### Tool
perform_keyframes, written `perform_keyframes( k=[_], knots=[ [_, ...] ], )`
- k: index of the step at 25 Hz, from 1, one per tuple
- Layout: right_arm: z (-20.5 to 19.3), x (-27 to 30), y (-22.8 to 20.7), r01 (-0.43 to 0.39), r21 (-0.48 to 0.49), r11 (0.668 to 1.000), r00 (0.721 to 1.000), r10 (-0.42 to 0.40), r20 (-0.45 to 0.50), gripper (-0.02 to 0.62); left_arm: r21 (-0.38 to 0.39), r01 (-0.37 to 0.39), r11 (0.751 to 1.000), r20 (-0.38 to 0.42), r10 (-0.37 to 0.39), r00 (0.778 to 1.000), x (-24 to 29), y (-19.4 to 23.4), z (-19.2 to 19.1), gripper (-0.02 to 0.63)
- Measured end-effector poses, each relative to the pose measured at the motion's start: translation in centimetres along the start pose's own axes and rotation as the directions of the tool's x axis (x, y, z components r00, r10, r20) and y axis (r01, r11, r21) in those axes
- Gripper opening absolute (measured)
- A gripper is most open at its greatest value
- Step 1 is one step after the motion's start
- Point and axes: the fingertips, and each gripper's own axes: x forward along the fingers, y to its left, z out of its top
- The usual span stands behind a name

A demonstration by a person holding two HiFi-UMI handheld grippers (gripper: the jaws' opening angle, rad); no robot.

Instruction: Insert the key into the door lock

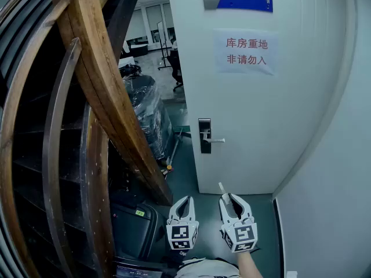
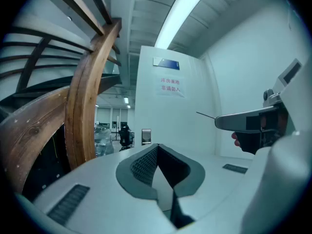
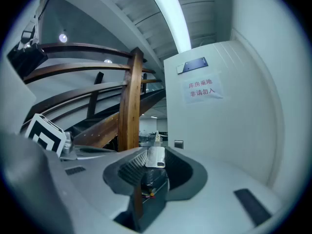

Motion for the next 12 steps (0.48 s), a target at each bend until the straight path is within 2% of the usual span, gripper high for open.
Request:
perform_keyframes(
  k=[12],
  knots=[
    [0.0, 0.3, -0.3, -0.022, -0.009, 1.000, 1.000, 0.022, 0.001, 0.120, -0.004, 0.018, 1.000, -0.015, -0.018, 1.000, 0.7, -0.8, -1.5, 0.003]
  ],
)
